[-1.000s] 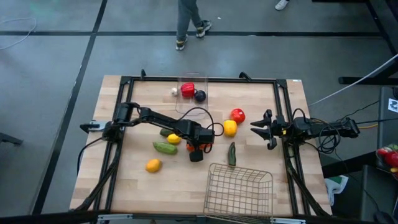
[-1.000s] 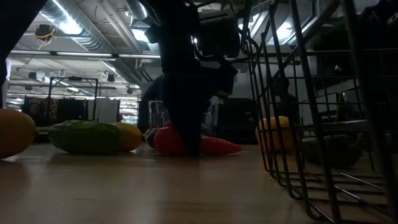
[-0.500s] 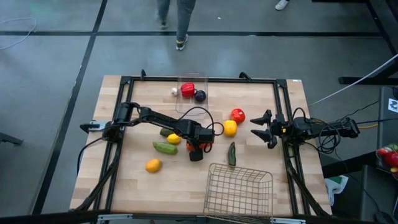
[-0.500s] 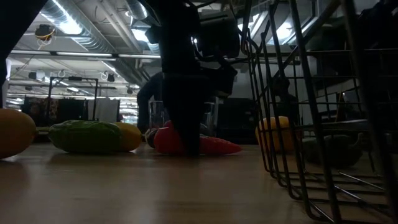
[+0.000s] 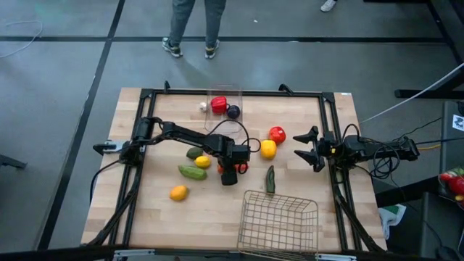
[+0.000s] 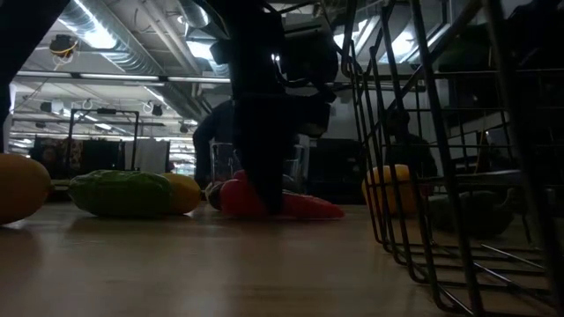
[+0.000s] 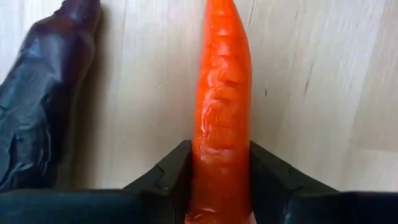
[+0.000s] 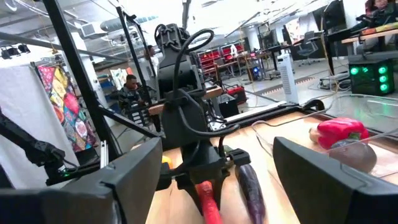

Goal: Sort produce into baskets
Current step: Put the orange carrot into the transparent bin

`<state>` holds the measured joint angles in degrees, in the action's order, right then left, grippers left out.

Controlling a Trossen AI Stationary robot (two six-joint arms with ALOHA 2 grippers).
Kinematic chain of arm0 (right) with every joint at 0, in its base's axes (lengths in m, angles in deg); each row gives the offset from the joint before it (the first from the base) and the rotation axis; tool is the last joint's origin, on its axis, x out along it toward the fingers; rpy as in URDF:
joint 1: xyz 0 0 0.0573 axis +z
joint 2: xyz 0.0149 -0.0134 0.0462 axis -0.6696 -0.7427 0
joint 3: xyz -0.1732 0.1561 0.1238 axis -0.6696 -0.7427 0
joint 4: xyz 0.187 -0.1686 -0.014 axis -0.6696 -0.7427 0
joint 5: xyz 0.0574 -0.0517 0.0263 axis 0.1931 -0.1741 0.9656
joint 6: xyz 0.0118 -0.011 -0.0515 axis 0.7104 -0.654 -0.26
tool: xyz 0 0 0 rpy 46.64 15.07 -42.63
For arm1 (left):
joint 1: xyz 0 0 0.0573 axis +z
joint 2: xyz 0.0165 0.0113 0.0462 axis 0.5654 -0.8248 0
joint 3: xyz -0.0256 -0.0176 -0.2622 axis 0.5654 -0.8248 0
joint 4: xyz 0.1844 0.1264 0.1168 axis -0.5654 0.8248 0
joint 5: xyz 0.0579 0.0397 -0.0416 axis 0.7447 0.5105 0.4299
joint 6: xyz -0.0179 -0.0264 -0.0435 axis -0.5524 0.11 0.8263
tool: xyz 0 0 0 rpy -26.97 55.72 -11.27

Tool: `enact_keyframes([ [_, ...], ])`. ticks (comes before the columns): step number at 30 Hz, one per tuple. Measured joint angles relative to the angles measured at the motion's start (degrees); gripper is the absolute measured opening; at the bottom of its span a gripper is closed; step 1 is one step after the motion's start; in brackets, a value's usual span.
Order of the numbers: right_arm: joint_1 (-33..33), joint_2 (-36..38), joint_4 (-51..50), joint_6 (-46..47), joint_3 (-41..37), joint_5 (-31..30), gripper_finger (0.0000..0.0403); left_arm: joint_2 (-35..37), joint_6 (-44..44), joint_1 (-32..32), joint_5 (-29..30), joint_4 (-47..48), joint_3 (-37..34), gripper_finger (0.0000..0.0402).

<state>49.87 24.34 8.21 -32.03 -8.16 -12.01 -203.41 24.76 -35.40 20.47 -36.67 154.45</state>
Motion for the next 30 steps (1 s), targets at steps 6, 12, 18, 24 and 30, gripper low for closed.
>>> enact_keyframes([
  [6,0.0,0.0,0.0,0.0,0.1,-1.4,0.0305,1.6,0.0,0.5,-1.4,0.1,0.0,0.0134],
  [12,0.0,0.0,0.0,0.0,0.2,-1.4,0.0305,6.3,0.0,1.0,-2.4,0.0,0.1,0.0141],
  [18,0.0,0.0,0.0,0.0,0.2,-1.5,0.0305,12.6,-0.1,4.0,-1.7,-0.3,0.1,0.013],
  [24,0.0,0.0,0.0,0.0,0.3,-1.5,0.0305,17.6,-3.6,9.6,3.0,-0.5,0.1,0.0144],
  [30,0.0,0.0,0.0,0.0,0.3,-1.6,0.0305,18.9,-9.0,17.0,7.1,-1.3,0.1,0.0148],
])
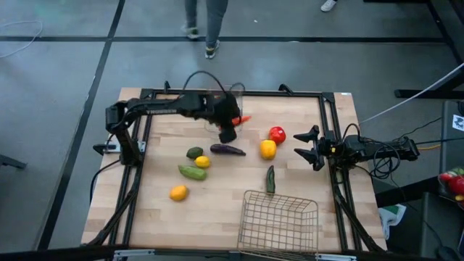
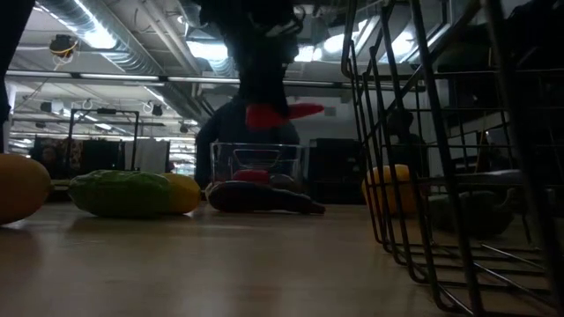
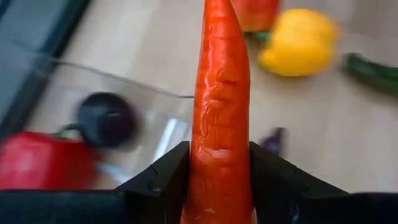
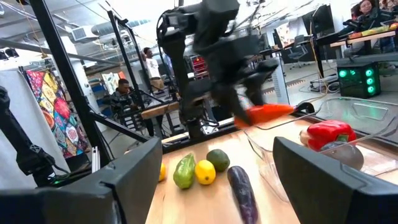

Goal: Sort produce into baskets
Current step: Put the orange carrot into the transparent bin, then put the yellow bell pepper into the transparent bin

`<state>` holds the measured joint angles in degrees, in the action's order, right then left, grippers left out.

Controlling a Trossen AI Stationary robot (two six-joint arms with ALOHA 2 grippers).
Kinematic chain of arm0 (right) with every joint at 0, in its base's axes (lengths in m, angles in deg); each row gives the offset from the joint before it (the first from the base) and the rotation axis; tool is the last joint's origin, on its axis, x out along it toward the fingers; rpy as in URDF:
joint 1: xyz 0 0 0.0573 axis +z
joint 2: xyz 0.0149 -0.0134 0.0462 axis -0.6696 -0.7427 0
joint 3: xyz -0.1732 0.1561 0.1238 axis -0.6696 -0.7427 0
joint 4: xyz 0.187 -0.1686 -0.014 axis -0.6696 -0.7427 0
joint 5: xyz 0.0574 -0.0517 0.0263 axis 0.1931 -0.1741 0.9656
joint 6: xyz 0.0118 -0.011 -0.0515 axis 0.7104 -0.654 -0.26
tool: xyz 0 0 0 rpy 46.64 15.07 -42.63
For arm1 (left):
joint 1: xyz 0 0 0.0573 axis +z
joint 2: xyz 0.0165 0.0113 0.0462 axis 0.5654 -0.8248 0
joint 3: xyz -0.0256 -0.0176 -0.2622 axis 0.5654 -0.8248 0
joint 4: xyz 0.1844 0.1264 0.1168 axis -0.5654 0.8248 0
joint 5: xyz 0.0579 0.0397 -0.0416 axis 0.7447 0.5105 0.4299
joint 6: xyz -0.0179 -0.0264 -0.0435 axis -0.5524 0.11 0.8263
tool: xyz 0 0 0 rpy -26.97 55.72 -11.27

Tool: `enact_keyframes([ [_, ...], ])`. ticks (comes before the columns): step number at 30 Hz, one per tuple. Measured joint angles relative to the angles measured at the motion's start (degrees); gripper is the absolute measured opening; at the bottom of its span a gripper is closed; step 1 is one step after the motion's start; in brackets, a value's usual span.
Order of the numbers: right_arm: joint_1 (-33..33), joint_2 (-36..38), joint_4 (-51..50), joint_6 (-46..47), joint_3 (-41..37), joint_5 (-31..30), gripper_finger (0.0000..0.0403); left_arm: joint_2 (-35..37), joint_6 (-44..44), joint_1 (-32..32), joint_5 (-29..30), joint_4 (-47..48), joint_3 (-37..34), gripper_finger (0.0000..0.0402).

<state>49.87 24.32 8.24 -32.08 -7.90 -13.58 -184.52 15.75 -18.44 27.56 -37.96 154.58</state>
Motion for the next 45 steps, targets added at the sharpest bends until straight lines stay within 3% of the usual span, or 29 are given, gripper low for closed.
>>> enact_keyframes([
  [12,0.0,0.0,0.0,0.0,0.0,0.0,0.0305,-1.0,-1.5,10.7,0.1,1.0,-0.5,0.0149],
  [29,0.0,0.0,0.0,0.0,0.0,0.0,0.0305,-8.0,-2.9,11.9,-0.6,-0.4,-0.6,0.0151],
  [37,0.0,0.0,0.0,0.0,0.0,0.0,0.0305,-8.0,-1.0,11.9,3.5,-0.6,-0.6,0.0204],
  [45,0.0,0.0,0.0,0.0,0.0,0.0,0.0305,-8.0,-2.4,11.9,3.9,-1.2,-0.6,0.0248],
])
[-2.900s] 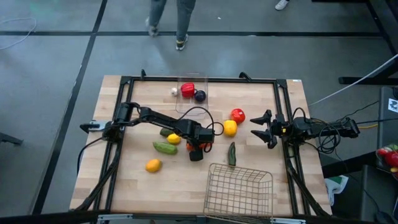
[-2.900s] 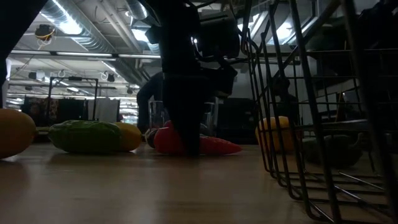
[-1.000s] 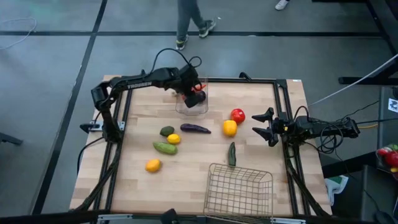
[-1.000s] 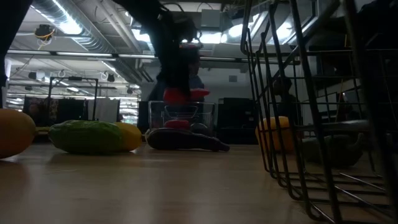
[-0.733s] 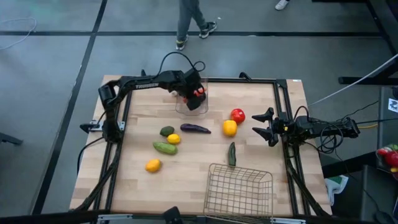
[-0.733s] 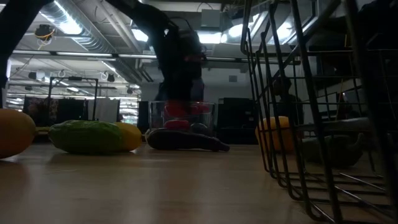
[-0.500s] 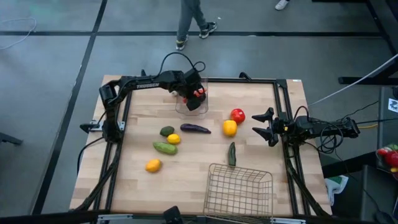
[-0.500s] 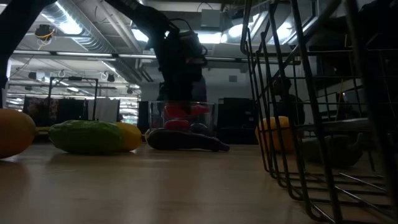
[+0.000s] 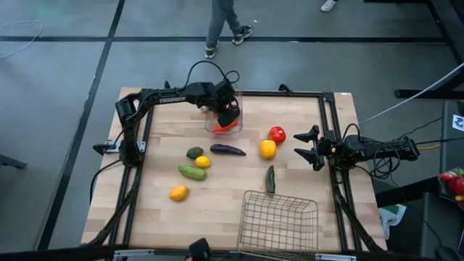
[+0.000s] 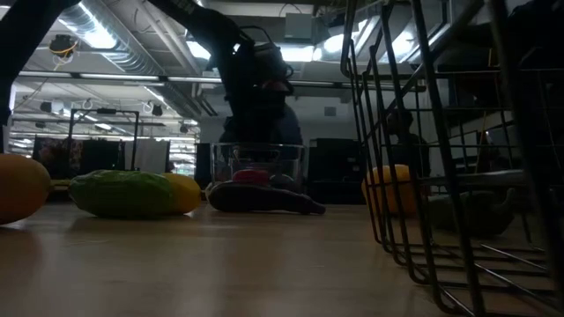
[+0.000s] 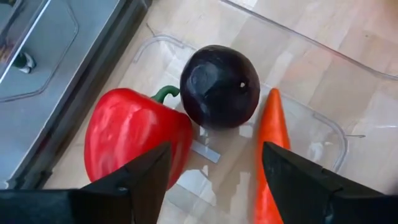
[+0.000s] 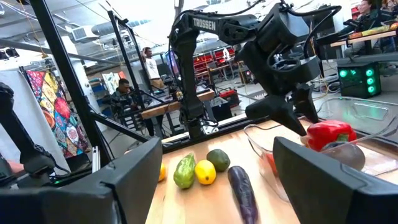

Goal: Sort produce into baskets
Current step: Put the yellow bell pepper into the transparent bin

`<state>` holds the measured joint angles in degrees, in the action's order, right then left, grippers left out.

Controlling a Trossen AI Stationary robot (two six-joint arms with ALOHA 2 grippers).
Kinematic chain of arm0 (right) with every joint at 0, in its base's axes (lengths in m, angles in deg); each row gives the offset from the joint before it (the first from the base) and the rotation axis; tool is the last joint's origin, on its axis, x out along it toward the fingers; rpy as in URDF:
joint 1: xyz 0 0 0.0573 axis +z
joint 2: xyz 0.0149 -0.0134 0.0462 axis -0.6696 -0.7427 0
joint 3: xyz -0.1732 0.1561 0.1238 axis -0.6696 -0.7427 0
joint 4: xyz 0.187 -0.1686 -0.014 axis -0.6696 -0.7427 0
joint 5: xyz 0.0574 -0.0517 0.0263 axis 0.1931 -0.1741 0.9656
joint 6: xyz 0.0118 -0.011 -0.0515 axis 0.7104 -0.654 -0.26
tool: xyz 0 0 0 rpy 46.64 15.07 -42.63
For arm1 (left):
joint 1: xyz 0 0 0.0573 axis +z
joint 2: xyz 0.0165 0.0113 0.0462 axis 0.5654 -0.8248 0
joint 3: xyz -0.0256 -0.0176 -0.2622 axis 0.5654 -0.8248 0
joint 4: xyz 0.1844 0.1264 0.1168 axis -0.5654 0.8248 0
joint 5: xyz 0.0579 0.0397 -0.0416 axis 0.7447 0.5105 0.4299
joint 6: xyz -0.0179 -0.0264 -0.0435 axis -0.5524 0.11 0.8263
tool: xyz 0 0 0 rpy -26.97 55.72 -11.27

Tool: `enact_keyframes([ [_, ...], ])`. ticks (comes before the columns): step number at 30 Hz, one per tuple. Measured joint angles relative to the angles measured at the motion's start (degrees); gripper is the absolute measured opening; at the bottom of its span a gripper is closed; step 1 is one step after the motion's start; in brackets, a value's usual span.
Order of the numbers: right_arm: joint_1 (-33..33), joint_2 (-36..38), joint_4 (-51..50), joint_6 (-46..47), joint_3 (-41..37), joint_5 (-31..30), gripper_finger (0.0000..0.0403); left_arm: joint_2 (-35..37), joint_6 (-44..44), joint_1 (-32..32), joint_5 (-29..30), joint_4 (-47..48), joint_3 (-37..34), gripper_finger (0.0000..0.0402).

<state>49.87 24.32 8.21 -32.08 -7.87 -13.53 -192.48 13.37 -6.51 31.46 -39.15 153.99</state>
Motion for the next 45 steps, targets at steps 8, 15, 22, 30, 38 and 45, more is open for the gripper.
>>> enact_keyframes([
  [8,0.0,0.0,0.0,0.0,0.0,-3.4,0.0305,0.0,-0.6,-0.1,0.0,-3.3,0.0,0.0245],
  [15,0.0,0.0,-0.2,1.9,0.4,-5.6,0.0305,0.0,-0.6,-0.1,0.0,-4.2,0.0,0.0244],
  [22,0.0,-2.4,-1.5,4.5,5.7,-8.8,0.0305,0.0,-0.5,-0.1,0.0,-4.2,0.0,0.0244],
  [30,0.0,-13.5,-14.8,13.4,17.7,-13.5,0.0305,0.2,-0.6,-0.1,0.0,-3.9,0.0,0.0244],
  [38,0.0,-27.4,-24.9,15.7,30.7,-14.8,0.0305,2.4,-2.0,-0.2,0.0,-3.4,0.0,0.0244],
  [45,0.0,-36.0,-23.6,10.8,36.0,-14.8,0.0305,5.3,-2.4,-0.2,0.1,-2.0,0.0,0.0244],
])
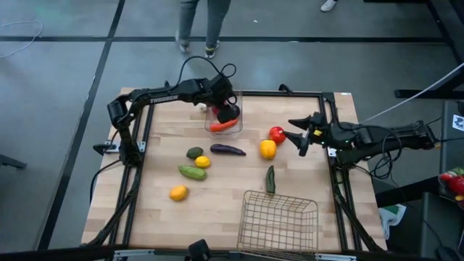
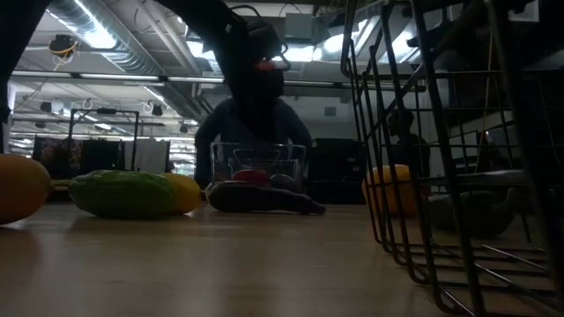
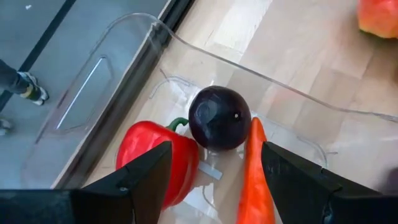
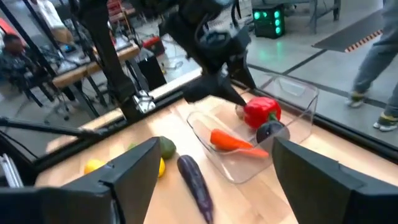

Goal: Sort produce into baskets
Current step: Put the yellow bell pepper into the transparent bin

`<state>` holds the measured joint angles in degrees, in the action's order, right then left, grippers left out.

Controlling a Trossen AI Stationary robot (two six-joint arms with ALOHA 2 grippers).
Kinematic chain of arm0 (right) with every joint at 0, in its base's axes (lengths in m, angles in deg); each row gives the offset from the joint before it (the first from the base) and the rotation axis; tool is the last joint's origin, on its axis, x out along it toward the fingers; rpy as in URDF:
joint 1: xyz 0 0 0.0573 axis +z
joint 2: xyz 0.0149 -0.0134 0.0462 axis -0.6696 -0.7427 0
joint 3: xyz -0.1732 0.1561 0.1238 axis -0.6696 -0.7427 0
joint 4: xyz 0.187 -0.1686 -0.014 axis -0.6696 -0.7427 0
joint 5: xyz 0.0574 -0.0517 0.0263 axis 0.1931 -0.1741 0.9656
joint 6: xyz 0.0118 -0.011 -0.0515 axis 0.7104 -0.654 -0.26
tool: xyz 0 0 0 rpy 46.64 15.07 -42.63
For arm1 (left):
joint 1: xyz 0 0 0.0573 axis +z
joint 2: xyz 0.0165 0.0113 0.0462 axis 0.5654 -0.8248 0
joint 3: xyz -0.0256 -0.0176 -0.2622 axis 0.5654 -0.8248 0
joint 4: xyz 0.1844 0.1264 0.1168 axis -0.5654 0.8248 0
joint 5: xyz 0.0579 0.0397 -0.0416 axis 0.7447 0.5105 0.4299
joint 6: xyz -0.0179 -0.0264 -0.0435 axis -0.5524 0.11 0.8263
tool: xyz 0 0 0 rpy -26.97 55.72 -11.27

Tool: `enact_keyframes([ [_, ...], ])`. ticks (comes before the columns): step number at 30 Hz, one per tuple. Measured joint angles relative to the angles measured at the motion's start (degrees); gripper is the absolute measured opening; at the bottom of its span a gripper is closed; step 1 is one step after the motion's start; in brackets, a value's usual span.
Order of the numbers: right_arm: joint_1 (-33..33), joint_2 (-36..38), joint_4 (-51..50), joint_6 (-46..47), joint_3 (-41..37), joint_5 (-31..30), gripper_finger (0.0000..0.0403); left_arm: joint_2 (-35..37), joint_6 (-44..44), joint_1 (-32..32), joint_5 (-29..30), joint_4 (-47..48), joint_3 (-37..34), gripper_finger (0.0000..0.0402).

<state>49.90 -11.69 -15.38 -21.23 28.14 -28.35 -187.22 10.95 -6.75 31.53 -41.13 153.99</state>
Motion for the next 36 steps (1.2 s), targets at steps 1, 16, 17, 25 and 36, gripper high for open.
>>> enact_keyframes([
  [1,0.0,-0.8,0.0,-0.1,0.3,0.0,0.0305,0.4,0.0,0.0,0.0,0.3,0.0,0.0244],
  [16,0.0,-8.4,0.1,-2.2,0.4,1.7,0.0306,6.1,0.3,-1.5,0.0,1.6,0.0,0.0244],
  [17,0.0,-8.9,0.1,-2.3,0.4,2.3,0.0309,6.2,0.3,-1.6,0.0,1.6,0.0,0.0244],
  [25,0.0,-13.8,0.4,3.4,0.4,4.1,0.038,6.2,0.3,-2.2,0.0,1.6,0.0,0.0244],
  [36,0.0,-20.0,0.1,3.9,0.4,12.1,0.0391,6.4,0.5,-4.5,-0.1,5.0,0.0,0.0244],
])
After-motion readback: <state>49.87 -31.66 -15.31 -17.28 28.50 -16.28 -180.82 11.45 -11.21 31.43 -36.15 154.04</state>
